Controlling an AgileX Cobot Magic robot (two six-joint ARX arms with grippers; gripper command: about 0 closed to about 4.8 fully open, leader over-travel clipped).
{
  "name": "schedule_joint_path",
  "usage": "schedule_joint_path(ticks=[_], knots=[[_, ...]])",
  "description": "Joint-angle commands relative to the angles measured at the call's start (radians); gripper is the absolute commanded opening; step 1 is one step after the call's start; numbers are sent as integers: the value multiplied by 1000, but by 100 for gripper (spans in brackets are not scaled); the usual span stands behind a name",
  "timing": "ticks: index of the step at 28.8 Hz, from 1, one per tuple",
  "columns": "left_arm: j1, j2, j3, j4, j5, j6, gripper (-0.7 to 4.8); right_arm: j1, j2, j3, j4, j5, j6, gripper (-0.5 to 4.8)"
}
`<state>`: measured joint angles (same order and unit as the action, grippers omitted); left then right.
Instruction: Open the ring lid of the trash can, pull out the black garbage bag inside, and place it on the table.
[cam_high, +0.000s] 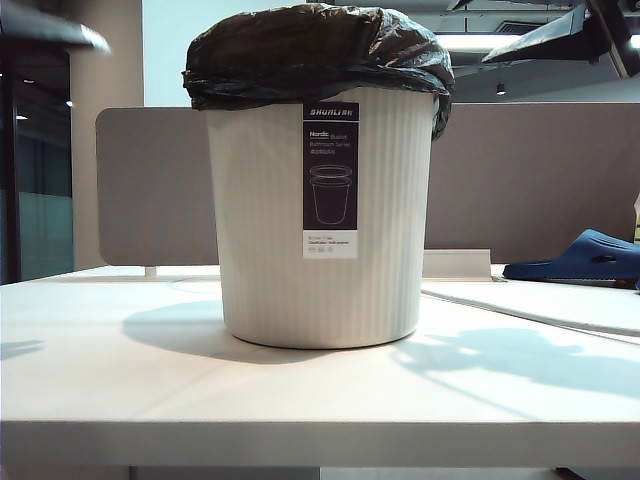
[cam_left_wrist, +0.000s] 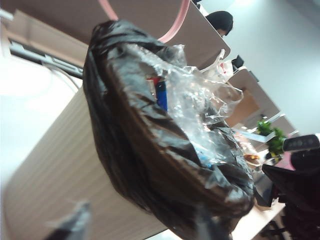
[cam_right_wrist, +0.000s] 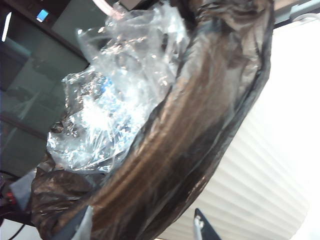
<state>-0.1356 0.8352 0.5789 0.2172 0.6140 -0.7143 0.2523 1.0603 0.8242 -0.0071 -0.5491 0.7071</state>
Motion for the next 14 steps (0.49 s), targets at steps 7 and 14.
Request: schedule_joint_path(ticks=[7, 14], knots=[[-1, 170, -8, 209, 28, -154, 283, 0, 1, 3, 11, 16, 0, 257], [-11, 309, -8, 354, 60, -270, 283, 0, 2, 3, 11, 25, -1, 257]])
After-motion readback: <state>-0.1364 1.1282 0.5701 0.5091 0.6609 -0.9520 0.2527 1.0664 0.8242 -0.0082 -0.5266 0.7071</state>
